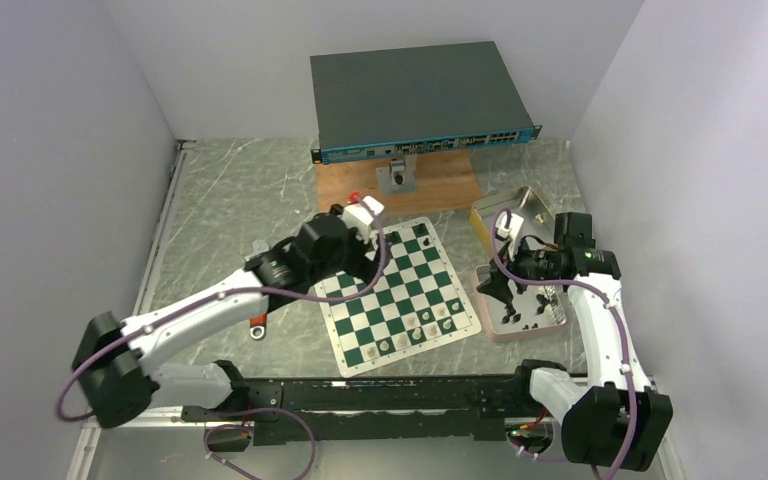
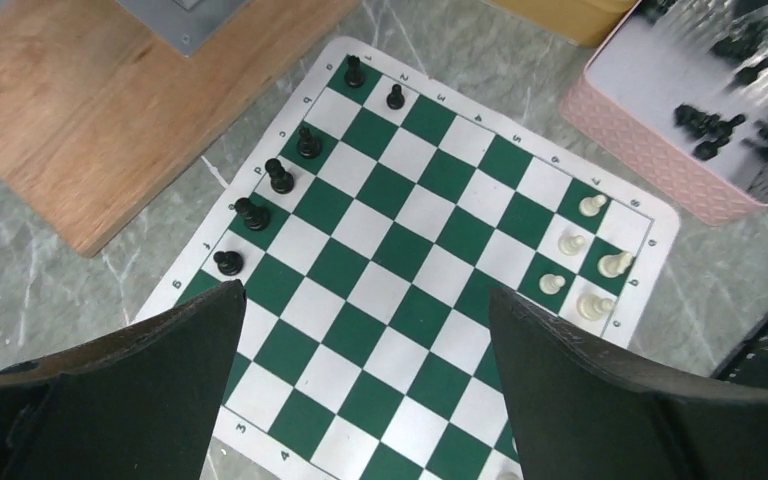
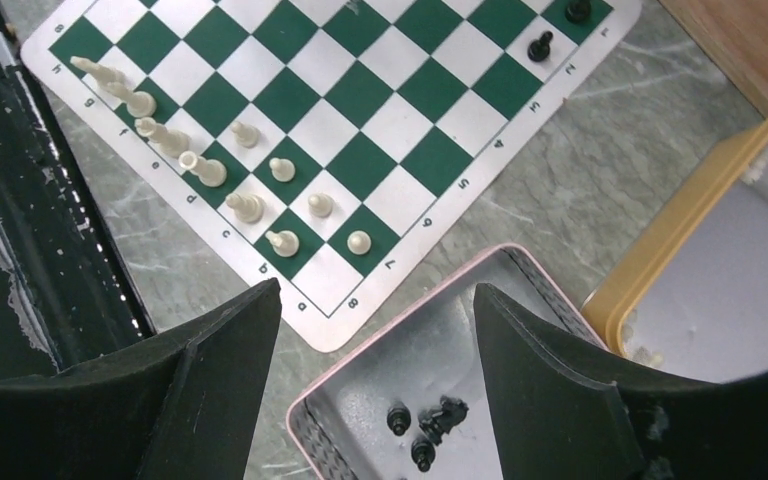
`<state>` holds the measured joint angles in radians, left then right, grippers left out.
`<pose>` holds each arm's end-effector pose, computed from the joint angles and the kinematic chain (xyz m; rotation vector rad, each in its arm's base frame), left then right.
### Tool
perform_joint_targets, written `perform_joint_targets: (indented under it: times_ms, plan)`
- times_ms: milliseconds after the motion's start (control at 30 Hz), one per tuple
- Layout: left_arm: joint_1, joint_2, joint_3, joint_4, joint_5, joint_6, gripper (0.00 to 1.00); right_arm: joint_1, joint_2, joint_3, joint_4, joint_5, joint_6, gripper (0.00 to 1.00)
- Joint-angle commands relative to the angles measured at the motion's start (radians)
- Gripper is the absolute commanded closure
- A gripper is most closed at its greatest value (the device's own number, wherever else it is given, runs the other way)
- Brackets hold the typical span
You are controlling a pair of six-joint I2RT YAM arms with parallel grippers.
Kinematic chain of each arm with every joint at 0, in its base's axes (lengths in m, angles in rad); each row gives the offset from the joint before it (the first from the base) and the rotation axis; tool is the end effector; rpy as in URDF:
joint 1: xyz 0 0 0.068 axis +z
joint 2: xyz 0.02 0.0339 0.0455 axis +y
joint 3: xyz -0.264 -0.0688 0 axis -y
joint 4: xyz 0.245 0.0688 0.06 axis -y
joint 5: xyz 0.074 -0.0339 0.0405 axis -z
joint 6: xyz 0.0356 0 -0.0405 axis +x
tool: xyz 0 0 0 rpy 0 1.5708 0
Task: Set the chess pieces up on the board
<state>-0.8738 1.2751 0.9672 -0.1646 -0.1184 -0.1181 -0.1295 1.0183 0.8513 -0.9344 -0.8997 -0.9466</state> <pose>0.1907 -0.2213 0.2992 0.6957 1.9566 -0.4961 0.1786 0.0049 0.2709 -1.1168 1.9348 0.6483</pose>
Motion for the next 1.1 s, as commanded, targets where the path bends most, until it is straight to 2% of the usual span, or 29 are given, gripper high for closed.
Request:
perform_joint_targets:
  times_ms: [0, 200, 333, 467, 700, 833, 1067]
  plan:
    - [0.001, -0.172, -0.098, 0.087, -0.041, -0.063, 0.01, -0.028, -0.016, 0.028, -0.022, 0.072, 0.056, 0.26]
    - [0.039, -0.304, -0.189, 0.046, -0.018, -0.093, 0.0, -0.075, 0.033, 0.08, -0.049, 0.182, 0.127, 0.25]
    - [0.079, -0.349, -0.23, 0.028, 0.048, -0.085, 0.0, -0.099, 0.115, 0.117, -0.091, 0.24, 0.143, 0.26]
    - [0.082, -0.365, -0.237, 0.001, 0.034, -0.068, 0.0, -0.099, 0.181, 0.132, -0.099, 0.332, 0.191, 0.3]
    - [0.074, -0.367, -0.25, 0.02, 0.047, -0.071, 0.0, -0.113, 0.212, 0.046, 0.085, 0.565, 0.367, 0.42]
    - [0.057, -0.36, -0.254, 0.025, 0.043, -0.072, 0.0, -0.132, 0.246, 0.038, 0.169, 0.606, 0.428, 0.5]
    - [0.043, -0.361, -0.25, 0.019, 0.019, -0.068, 0.0, -0.137, 0.351, 0.051, 0.281, 0.609, 0.498, 0.58]
